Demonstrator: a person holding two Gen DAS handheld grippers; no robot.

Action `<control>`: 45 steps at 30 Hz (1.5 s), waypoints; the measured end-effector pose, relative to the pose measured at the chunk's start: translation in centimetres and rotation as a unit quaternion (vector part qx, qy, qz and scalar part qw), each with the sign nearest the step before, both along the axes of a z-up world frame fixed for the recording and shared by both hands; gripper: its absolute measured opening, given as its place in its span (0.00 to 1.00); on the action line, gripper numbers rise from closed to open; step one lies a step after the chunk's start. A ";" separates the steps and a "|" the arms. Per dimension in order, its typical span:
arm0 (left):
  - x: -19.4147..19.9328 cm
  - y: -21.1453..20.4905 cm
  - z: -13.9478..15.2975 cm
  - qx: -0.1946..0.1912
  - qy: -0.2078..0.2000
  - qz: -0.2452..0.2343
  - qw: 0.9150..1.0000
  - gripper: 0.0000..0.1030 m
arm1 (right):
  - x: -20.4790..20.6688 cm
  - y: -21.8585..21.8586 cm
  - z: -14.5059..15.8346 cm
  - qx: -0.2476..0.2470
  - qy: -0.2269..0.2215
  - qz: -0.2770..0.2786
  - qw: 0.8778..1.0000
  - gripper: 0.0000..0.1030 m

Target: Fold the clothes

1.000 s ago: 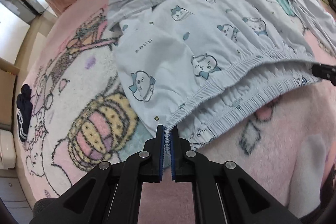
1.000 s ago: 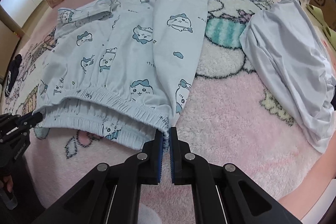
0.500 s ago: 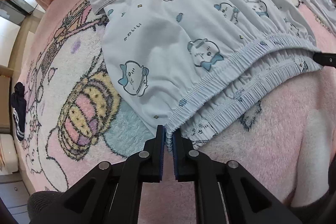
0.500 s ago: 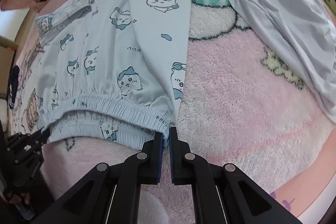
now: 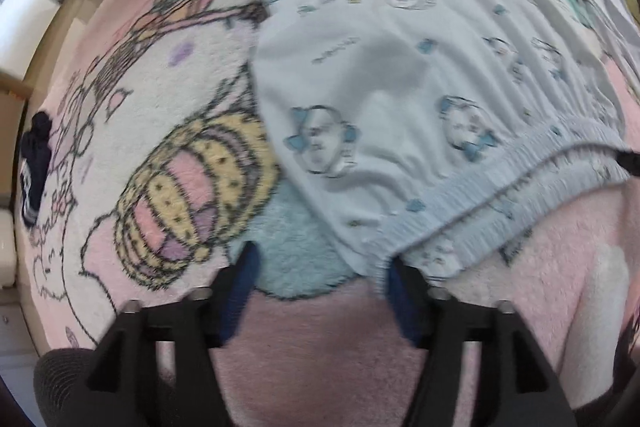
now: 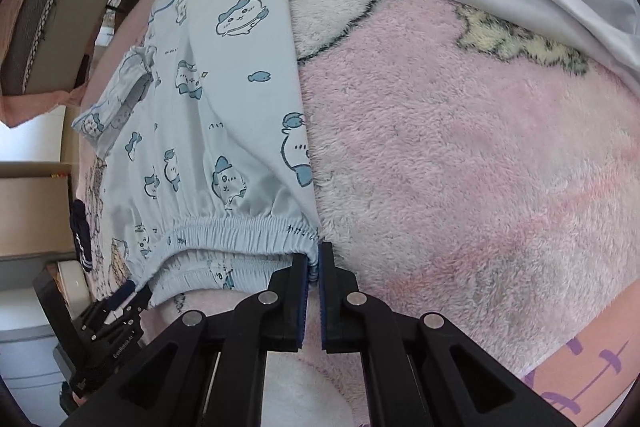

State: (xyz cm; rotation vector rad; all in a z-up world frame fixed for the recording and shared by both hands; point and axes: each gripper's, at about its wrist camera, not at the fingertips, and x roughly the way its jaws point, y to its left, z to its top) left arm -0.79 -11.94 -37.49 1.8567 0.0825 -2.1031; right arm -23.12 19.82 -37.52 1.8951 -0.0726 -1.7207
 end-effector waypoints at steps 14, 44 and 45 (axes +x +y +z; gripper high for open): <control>0.3 -4.7 0.3 0.143 0.033 0.106 0.983 0.78 | 1.6 -4.2 1.5 0.067 0.058 0.080 0.993 0.18; 6.9 -10.5 7.1 0.205 0.118 0.143 0.961 0.78 | 3.9 -4.3 7.7 0.099 0.147 0.148 0.973 0.64; 6.3 -10.2 7.4 0.197 0.121 0.133 0.964 0.78 | 4.0 -4.5 7.7 0.097 0.147 0.151 0.973 0.64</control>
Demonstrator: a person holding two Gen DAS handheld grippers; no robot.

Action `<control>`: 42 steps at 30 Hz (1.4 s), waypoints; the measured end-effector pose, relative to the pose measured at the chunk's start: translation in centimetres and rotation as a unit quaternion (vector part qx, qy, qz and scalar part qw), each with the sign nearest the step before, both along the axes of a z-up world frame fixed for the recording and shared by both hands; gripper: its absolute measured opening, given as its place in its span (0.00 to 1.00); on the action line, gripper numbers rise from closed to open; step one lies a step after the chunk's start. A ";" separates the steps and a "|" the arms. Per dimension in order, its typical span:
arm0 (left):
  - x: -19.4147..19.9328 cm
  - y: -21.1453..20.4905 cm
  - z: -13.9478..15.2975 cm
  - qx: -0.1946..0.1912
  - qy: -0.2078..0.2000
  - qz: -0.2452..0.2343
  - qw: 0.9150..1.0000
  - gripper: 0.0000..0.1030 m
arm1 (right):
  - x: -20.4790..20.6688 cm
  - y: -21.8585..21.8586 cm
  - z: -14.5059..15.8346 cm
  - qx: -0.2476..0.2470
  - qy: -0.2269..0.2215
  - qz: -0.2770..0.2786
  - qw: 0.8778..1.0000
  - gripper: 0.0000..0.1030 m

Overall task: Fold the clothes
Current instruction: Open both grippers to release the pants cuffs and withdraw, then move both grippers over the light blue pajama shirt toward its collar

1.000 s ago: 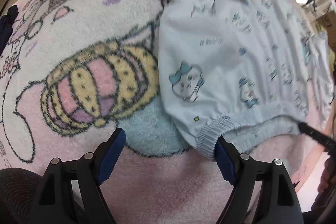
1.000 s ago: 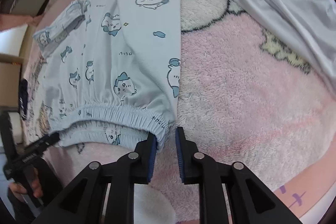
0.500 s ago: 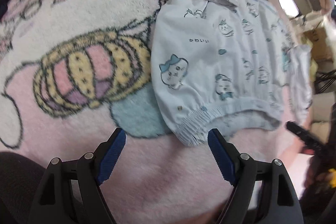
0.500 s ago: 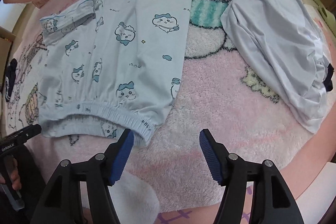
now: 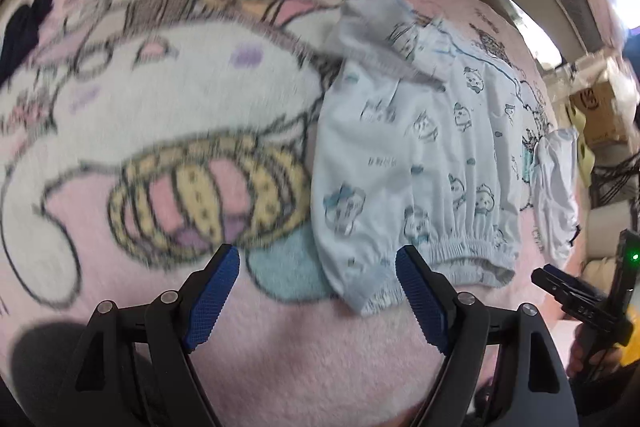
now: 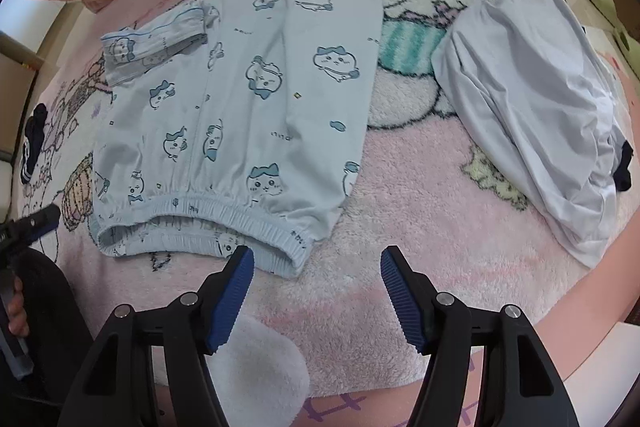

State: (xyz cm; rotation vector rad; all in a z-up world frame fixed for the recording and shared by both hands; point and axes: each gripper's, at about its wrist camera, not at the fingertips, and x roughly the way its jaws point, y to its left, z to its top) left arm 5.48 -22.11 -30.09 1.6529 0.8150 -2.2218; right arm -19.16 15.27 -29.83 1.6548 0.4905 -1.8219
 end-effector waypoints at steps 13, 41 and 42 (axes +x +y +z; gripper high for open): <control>-8.5 -1.2 1.1 -0.079 0.041 -0.069 0.994 0.78 | 0.0 -1.7 -0.9 -0.027 0.005 0.016 0.999 0.66; -14.1 -1.6 -2.6 -0.192 0.111 -0.224 0.949 0.77 | -9.3 -14.2 -2.1 -0.242 -0.224 -0.032 0.944 0.66; -14.0 -1.5 -2.7 -0.195 0.110 -0.227 0.948 0.77 | -9.5 -14.9 -2.5 -0.237 -0.227 -0.035 0.944 0.66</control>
